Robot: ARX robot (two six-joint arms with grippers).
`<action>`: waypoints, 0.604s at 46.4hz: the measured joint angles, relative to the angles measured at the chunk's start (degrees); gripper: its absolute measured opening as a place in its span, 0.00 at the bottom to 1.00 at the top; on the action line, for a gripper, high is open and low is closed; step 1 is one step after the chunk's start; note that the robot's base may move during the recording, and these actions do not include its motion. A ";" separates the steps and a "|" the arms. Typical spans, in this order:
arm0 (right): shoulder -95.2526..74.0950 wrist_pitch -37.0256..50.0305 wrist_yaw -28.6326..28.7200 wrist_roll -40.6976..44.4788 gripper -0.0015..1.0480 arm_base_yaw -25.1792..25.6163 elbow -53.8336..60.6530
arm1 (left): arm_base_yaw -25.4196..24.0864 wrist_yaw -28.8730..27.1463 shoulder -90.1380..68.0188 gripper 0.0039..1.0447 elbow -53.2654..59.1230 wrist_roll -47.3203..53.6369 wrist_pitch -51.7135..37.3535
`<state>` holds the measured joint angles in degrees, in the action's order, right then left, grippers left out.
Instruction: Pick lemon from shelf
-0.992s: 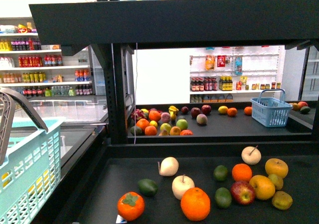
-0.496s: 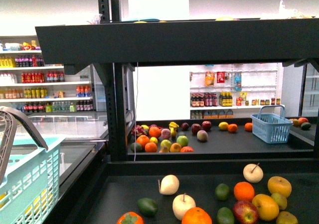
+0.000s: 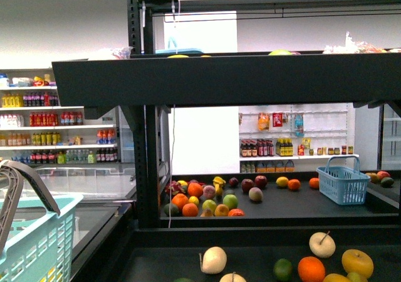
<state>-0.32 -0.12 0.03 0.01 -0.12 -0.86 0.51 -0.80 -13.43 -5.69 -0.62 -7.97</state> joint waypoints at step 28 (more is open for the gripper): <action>0.00 0.00 0.00 0.00 0.93 0.00 0.00 | -0.26 0.79 13.09 0.10 4.98 0.00 8.09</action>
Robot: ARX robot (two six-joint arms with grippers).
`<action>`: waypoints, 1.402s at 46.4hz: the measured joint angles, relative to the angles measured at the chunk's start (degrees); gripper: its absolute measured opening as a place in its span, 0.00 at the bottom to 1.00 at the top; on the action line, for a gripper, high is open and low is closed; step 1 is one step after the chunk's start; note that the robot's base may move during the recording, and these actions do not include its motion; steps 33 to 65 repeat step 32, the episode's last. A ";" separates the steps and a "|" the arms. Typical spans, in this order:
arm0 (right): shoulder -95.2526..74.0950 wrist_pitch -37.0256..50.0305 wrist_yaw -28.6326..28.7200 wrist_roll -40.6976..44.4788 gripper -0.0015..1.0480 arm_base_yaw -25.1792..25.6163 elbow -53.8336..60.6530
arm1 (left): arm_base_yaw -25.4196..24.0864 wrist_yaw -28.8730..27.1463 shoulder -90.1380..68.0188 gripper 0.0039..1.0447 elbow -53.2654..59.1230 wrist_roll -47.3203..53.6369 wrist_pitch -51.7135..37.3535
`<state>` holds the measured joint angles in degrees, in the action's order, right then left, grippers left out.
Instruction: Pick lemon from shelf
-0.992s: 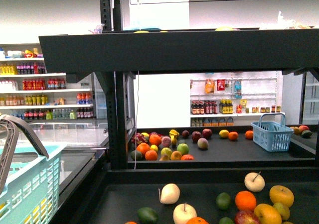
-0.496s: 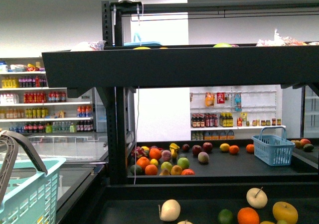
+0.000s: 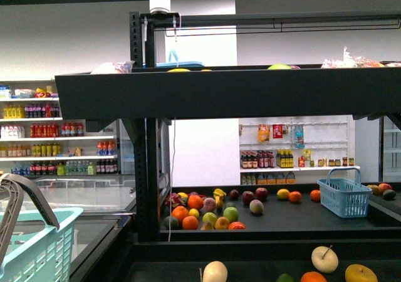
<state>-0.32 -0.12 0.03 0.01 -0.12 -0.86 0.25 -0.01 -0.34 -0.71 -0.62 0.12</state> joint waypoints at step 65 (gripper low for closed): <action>0.02 0.00 0.00 0.00 0.93 0.00 0.00 | 0.00 0.00 0.00 0.93 0.00 0.11 0.00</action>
